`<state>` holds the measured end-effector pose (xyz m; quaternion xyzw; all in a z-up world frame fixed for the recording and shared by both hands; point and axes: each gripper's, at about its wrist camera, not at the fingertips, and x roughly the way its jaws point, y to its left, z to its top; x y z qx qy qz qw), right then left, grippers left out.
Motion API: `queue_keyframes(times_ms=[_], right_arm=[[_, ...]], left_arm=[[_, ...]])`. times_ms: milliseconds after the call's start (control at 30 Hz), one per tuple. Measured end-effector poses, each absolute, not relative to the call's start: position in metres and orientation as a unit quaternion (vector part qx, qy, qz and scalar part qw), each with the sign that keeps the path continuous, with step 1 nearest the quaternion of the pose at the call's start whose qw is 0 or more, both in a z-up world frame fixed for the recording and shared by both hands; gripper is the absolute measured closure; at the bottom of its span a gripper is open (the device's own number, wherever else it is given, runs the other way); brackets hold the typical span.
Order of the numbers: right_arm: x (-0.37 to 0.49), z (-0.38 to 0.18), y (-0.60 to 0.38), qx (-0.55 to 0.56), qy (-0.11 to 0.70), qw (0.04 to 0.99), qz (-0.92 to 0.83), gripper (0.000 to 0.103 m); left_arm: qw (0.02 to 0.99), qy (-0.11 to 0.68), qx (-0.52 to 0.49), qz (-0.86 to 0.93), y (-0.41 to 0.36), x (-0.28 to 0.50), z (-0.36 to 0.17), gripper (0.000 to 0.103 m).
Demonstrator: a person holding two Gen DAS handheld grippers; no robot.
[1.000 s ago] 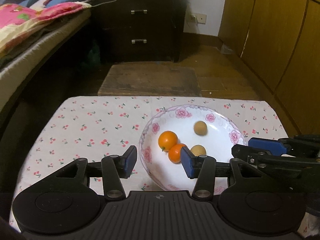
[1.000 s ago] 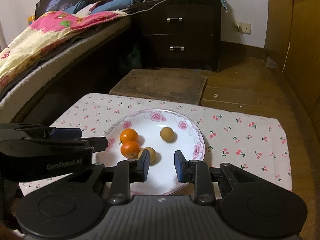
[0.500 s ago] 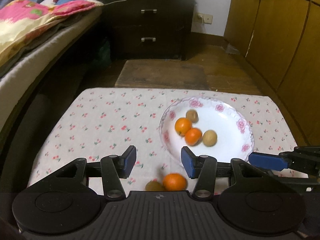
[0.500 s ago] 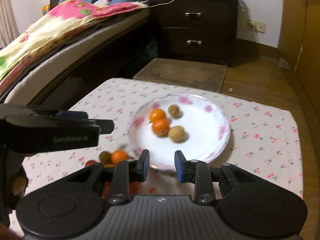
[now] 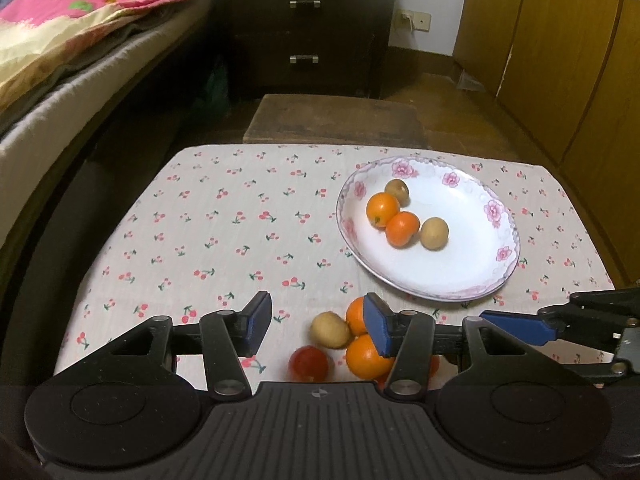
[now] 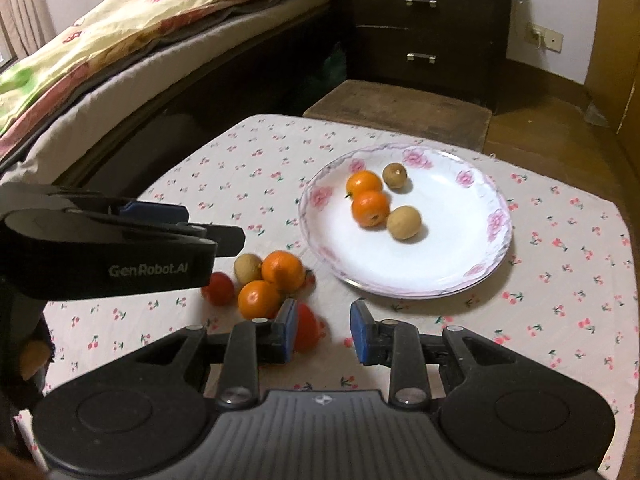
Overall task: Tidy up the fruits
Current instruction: 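Move the right tool to a red tomato while the left tool moves to an oval red tomato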
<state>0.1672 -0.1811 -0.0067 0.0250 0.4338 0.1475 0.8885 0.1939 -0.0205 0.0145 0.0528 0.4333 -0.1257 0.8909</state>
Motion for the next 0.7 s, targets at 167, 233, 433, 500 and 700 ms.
queue_keyframes(times_ms=[167,233,433,500,700], right_arm=[[0.170,-0.015,-0.175,0.024,0.445,0.880,0.163,0.069],[0.172,-0.018,-0.172,0.020,0.449,0.878,0.167,0.069],[0.181,-0.030,-0.168,0.024,0.463,0.868,0.176,0.068],[0.185,-0.031,-0.169,0.030,0.467,0.865,0.182,0.068],[0.197,-0.041,-0.166,0.038,0.486,0.852,0.190,0.068]], left_arm=[[0.890,0.437,0.048,-0.124,-0.014,0.192,0.013,0.043],[0.888,0.440,0.046,-0.125,-0.011,0.192,0.012,0.042],[0.885,0.445,0.038,-0.130,-0.005,0.192,0.010,0.041],[0.885,0.446,0.036,-0.132,-0.004,0.193,0.009,0.039],[0.881,0.451,0.036,-0.134,-0.001,0.192,0.005,0.039]])
